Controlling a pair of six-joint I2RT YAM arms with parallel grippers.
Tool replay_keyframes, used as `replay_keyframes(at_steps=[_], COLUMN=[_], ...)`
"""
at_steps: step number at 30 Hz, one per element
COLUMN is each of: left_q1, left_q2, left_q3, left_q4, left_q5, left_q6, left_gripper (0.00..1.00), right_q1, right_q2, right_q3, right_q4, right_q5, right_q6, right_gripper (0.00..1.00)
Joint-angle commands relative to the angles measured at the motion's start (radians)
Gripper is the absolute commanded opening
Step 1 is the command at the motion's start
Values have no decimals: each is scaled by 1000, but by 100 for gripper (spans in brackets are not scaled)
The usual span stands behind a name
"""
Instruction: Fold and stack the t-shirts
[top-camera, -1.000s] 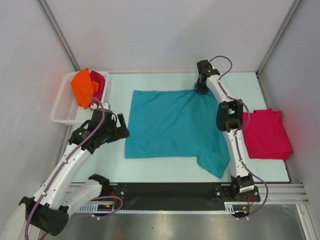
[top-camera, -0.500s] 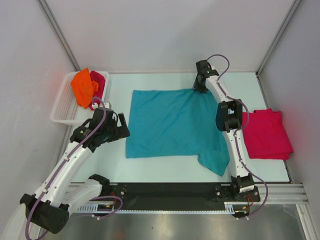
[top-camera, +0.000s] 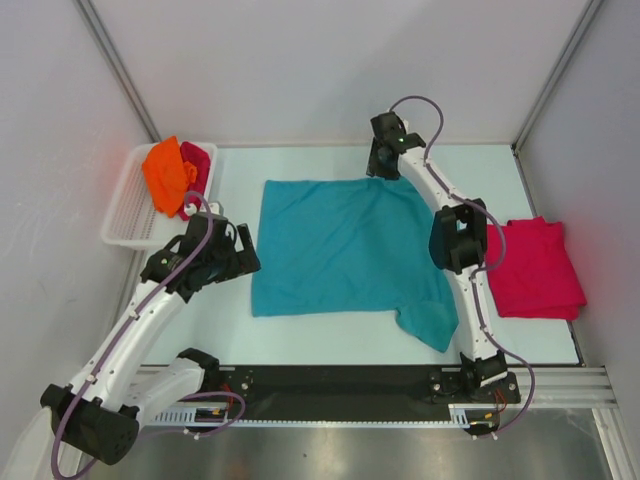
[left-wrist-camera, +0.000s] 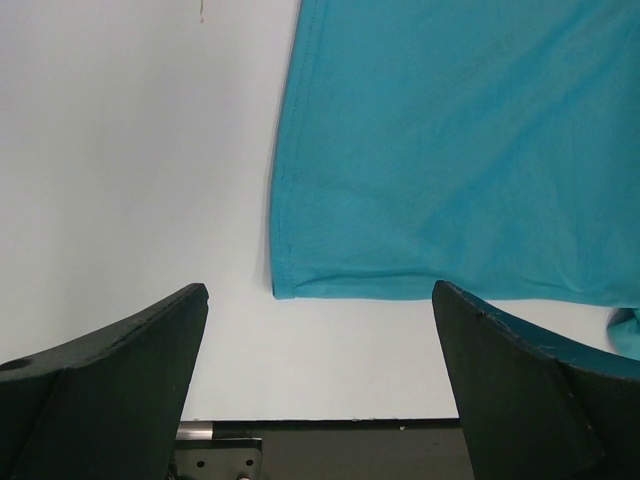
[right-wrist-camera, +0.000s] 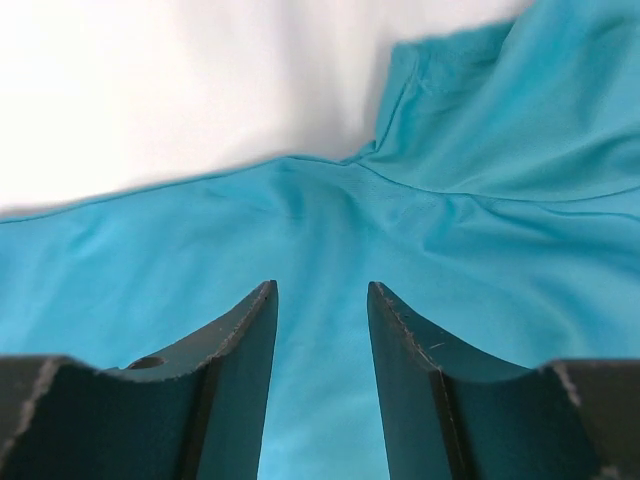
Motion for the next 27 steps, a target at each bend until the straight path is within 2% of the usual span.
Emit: replay_keyframes(at_steps=[1, 5, 7, 16, 23, 26, 27], left_q1=[-3, -3, -3, -3, -3, -1, -3], left_q2=[-9, -22, -33, -90, -108, -110, -107], left_q3=[50, 49, 45, 45, 32, 48, 56], left_q4=[20, 12, 6, -17, -22, -31, -31], left_q5=[-11, -17, -21, -33, -28, -44, -38], left_q6=[19, 14, 14, 9, 0, 34, 86], left_gripper=[100, 100, 100, 100, 100, 99, 100], right_q1=[7, 64, 129, 243, 433, 560, 628], right_q2=[-170, -273, -352, -550, -739, -834, -857], right_q3=[6, -26, -62, -312, -409, -470, -486], right_q4=[6, -4, 10, 30, 33, 56, 50], right_q5=[48, 59, 71, 31, 252, 382, 414], right_q6=[-29, -43, -51, 7, -29, -71, -77], right_gripper=[46, 46, 46, 46, 45, 45, 44])
